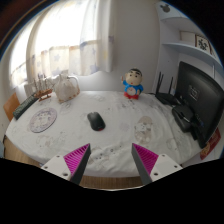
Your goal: Arrange mouse
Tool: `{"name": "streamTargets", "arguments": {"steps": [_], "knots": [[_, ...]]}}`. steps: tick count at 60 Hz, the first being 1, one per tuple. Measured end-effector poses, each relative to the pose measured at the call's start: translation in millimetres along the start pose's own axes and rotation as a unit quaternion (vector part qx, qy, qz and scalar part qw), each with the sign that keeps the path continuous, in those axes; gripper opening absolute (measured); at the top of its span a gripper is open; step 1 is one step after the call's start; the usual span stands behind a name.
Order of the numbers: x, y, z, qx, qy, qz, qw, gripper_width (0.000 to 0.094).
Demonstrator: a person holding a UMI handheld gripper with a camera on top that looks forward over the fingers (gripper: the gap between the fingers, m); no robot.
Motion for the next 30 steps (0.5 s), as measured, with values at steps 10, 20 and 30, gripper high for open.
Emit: {"name": "streamTargets", "arguments": {"steps": [10, 20, 30], "knots": [[14, -42, -2, -0.029, 0.014, -0.037, 0.999, 0.0855], [43, -59, -6, -0.033, 0.028, -0.045, 0.998, 0.0854], [86, -73, -16, -0.036, 0.053, -0.055, 0.996, 0.0853]]}}
Point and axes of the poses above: the point between the fingertips, and its own axes, seen from behind it with the camera up: y to the right, z down, x forward, the way the camera looks, the point moved 1 cm from there along -x, backward, against the way the camera looks, and after that the axes turned 2 degrees about x, right-handed, at the moved point
